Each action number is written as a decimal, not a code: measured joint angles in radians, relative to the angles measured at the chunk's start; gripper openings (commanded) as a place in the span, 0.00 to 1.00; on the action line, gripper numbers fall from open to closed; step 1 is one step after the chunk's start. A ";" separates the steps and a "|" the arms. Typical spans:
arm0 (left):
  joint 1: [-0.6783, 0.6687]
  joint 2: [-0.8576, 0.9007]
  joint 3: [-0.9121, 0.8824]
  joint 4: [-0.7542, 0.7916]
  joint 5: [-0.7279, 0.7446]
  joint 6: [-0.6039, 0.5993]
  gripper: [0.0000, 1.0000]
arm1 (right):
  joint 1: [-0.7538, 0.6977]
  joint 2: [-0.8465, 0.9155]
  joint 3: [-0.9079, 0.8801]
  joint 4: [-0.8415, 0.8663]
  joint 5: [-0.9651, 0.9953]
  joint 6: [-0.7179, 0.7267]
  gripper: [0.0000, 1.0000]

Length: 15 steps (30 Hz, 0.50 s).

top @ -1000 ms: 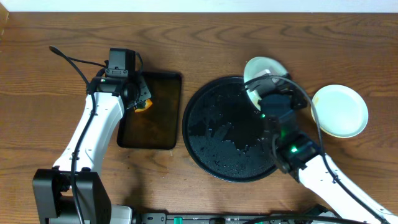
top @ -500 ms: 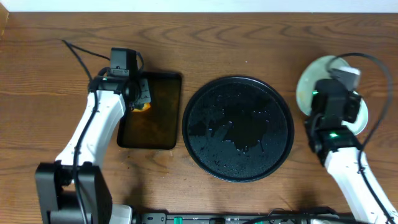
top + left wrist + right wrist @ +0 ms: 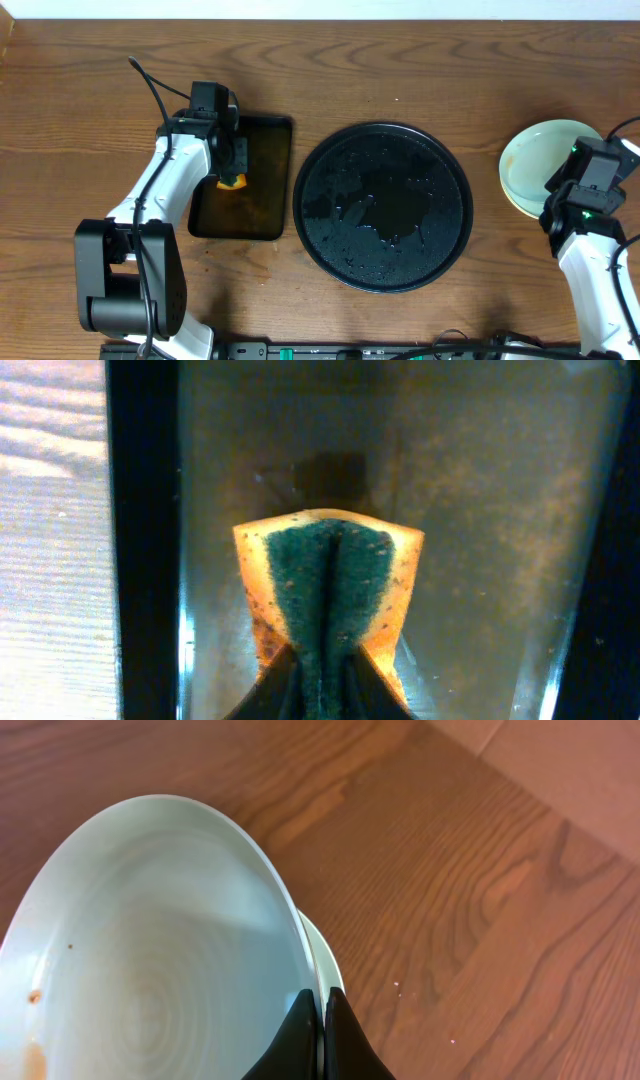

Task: Clean dirty plates on tray and stack at the side
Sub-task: 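Lift the pale blue plate with the right gripper and stack it on the pile, then release the sponge into the black tray with the left gripper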

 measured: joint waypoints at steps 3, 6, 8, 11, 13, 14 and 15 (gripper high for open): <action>0.000 0.000 0.000 0.000 0.008 0.006 0.42 | -0.010 0.021 0.000 0.000 -0.026 0.018 0.20; 0.000 0.000 0.000 -0.003 0.014 0.005 0.51 | -0.016 0.032 0.000 0.002 -0.062 0.027 0.26; 0.000 0.000 0.000 -0.008 0.018 0.002 0.53 | -0.017 0.032 0.000 0.016 -0.110 0.021 0.29; 0.000 -0.006 0.000 -0.020 0.021 0.001 0.66 | -0.016 0.032 0.000 0.042 -0.220 0.000 0.37; 0.000 -0.026 0.000 -0.027 0.022 -0.004 0.72 | -0.012 0.032 0.000 0.054 -0.305 -0.026 0.40; 0.000 -0.043 0.000 -0.032 0.022 -0.010 0.75 | -0.005 0.032 0.000 0.055 -0.349 -0.038 0.41; 0.000 -0.064 0.000 -0.040 0.023 -0.016 0.76 | 0.006 0.032 0.000 0.054 -0.391 -0.051 0.44</action>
